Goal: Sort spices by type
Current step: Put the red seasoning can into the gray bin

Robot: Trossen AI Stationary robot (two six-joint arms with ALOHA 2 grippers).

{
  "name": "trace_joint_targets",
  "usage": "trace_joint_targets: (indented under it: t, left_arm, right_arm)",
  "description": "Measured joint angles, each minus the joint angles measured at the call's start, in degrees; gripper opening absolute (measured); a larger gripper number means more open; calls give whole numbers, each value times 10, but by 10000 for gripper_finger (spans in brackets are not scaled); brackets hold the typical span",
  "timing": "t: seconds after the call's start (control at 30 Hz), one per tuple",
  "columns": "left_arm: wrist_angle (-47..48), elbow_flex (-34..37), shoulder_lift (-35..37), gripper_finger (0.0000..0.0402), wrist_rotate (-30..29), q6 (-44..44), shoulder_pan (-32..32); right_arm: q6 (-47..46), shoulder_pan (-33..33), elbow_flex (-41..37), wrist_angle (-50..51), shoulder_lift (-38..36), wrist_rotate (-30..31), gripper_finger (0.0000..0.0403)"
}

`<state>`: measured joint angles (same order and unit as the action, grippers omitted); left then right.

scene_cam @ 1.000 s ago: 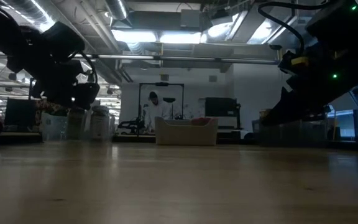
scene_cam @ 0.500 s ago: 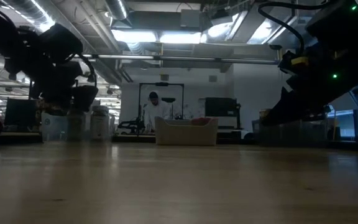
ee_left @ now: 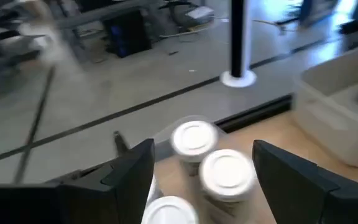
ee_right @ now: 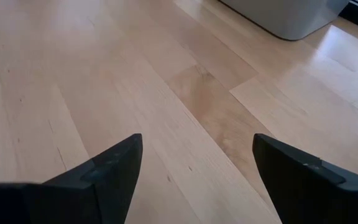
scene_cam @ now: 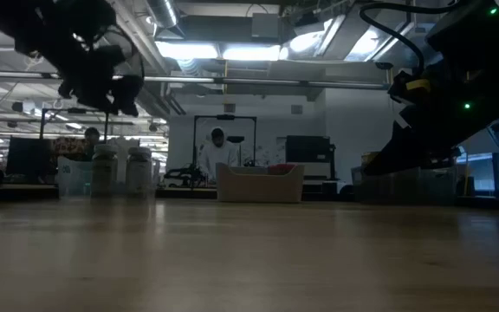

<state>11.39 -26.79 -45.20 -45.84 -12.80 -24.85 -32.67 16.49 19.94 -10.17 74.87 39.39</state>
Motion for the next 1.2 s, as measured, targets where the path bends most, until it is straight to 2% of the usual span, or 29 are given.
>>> trace_joint_targets:
  t: [0.3, 0.5, 0.7, 0.93, 1.03, 1.2]
  left_arm:
    - [7, -66, 33, 254, 141, 32, 81]
    - [-17, -70, 32, 254, 211, 29, 144]
    - [-17, -70, 32, 254, 214, 14, 174]
    - [-47, -70, 32, 261, 212, 17, 166]
    - [-49, -70, 29, 284, 212, 26, 166]
    - [-58, -70, 14, 344, 237, 33, 184]
  right_arm:
    - [0, 0, 0, 0, 0, 0, 303]
    - [0, 0, 0, 0, 0, 0, 303]
    - [0, 0, 0, 0, 0, 0, 303]
    - [0, 0, 0, -1, 0, -1, 303]
    - [0, 0, 0, -1, 0, -1, 303]
    - [0, 0, 0, -3, 0, 2, 303]
